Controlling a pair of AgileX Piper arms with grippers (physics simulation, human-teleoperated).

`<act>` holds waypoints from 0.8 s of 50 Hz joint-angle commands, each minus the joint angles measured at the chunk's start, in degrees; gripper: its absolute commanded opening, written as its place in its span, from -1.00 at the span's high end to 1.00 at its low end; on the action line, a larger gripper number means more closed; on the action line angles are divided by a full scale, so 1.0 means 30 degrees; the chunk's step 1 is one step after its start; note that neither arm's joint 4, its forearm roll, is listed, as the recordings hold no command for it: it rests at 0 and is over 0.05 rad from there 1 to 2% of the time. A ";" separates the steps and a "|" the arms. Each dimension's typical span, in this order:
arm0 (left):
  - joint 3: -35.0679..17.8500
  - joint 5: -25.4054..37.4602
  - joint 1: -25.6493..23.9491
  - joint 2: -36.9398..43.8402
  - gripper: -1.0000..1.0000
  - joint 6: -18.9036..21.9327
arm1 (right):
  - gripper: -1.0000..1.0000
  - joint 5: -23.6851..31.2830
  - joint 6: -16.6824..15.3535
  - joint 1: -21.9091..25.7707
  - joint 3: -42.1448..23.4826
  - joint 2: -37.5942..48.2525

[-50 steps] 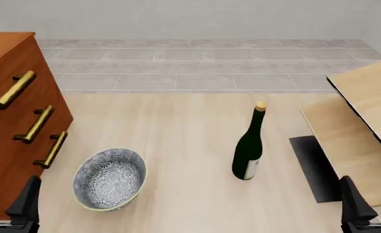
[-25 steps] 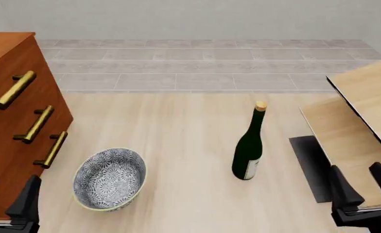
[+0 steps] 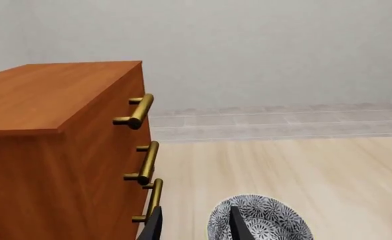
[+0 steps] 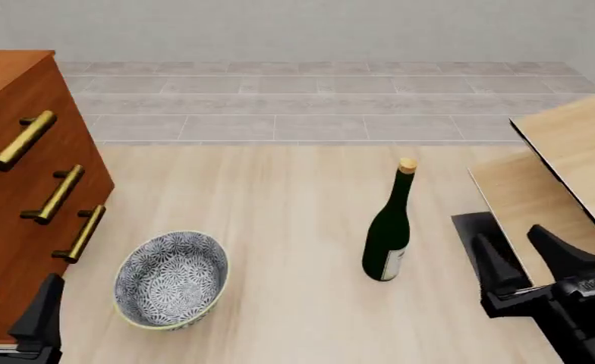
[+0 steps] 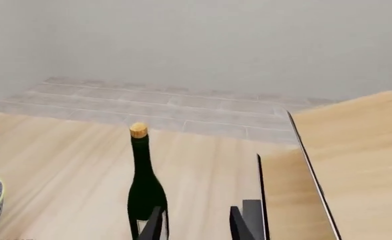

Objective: Put the wine bottle on the wine rack.

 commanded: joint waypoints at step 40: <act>-0.0004 0.0431 -0.0064 0.0006 -1.00 0.0064 | -1.00 -0.2417 -0.0005 0.2825 -0.3174 0.6366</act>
